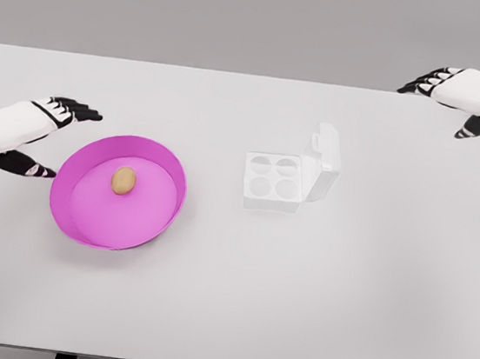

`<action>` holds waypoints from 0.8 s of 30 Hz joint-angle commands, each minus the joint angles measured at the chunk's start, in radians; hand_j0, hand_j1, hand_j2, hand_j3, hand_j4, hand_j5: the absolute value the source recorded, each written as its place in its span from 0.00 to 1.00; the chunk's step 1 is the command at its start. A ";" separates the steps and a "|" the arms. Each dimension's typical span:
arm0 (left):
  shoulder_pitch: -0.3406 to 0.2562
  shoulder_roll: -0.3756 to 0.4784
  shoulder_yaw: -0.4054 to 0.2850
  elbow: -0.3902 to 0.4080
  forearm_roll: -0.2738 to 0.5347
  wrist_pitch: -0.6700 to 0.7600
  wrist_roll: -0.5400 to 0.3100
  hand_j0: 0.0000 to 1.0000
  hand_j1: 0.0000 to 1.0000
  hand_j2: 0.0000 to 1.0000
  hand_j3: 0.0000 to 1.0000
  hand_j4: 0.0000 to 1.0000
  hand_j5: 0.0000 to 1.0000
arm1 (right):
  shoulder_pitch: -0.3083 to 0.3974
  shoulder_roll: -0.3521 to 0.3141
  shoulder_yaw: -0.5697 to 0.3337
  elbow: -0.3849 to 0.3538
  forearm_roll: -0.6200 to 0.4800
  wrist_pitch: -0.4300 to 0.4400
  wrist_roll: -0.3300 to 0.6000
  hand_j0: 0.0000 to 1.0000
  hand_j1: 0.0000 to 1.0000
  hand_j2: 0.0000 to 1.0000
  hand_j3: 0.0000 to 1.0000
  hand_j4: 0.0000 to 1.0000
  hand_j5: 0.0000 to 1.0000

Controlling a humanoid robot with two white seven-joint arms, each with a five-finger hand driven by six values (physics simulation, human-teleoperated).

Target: Pack egg into the box and close the box lid

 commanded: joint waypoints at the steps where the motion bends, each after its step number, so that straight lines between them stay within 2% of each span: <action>1: 0.000 0.001 0.000 0.000 0.007 0.002 -0.010 1.00 1.00 1.00 1.00 1.00 1.00 | 0.000 -0.006 -0.002 -0.001 -0.005 0.001 -0.002 1.00 1.00 1.00 1.00 1.00 1.00; 5: 0.002 0.001 0.000 -0.001 0.007 0.002 -0.022 1.00 1.00 1.00 1.00 1.00 1.00 | -0.015 -0.003 -0.004 -0.014 -0.002 0.001 0.007 1.00 1.00 1.00 1.00 1.00 1.00; 6: 0.003 0.001 0.000 -0.001 0.007 0.002 -0.039 1.00 1.00 1.00 1.00 1.00 1.00 | -0.018 -0.001 -0.009 -0.042 -0.004 0.001 0.006 1.00 1.00 1.00 1.00 1.00 1.00; 7: -0.002 0.001 0.000 -0.001 0.007 0.002 -0.076 1.00 1.00 1.00 1.00 1.00 1.00 | -0.025 -0.006 -0.009 -0.050 -0.005 0.001 0.006 1.00 1.00 1.00 1.00 1.00 1.00; 8: -0.006 0.000 0.005 -0.001 0.007 0.002 -0.157 1.00 1.00 1.00 1.00 1.00 1.00 | -0.021 -0.007 -0.005 -0.059 -0.008 0.001 0.007 1.00 1.00 1.00 1.00 1.00 1.00; 10: -0.049 0.001 -0.003 -0.018 0.009 0.002 -0.270 1.00 1.00 1.00 1.00 1.00 1.00 | -0.020 -0.012 0.005 -0.097 -0.005 0.001 0.009 1.00 1.00 1.00 1.00 1.00 1.00; 13: -0.090 -0.002 -0.006 -0.015 0.006 0.002 -0.270 1.00 1.00 1.00 1.00 1.00 1.00 | -0.021 -0.053 0.014 -0.186 0.007 0.001 0.023 1.00 1.00 1.00 1.00 1.00 1.00; 17: -0.167 -0.003 -0.031 -0.020 -0.022 0.002 -0.270 1.00 1.00 1.00 1.00 1.00 1.00 | -0.002 -0.093 0.014 -0.281 0.013 0.001 0.124 1.00 1.00 1.00 1.00 1.00 1.00; 21: -0.173 -0.003 -0.035 -0.066 -0.028 0.002 -0.270 1.00 1.00 1.00 1.00 1.00 1.00 | 0.031 -0.196 0.013 -0.384 0.016 0.001 0.128 1.00 1.00 1.00 1.00 1.00 1.00; 24: -0.248 -0.003 -0.138 -0.058 -0.037 0.002 -0.270 1.00 1.00 1.00 1.00 1.00 1.00 | 0.054 -0.214 0.013 -0.384 0.019 0.001 0.128 1.00 1.00 1.00 1.00 1.00 1.00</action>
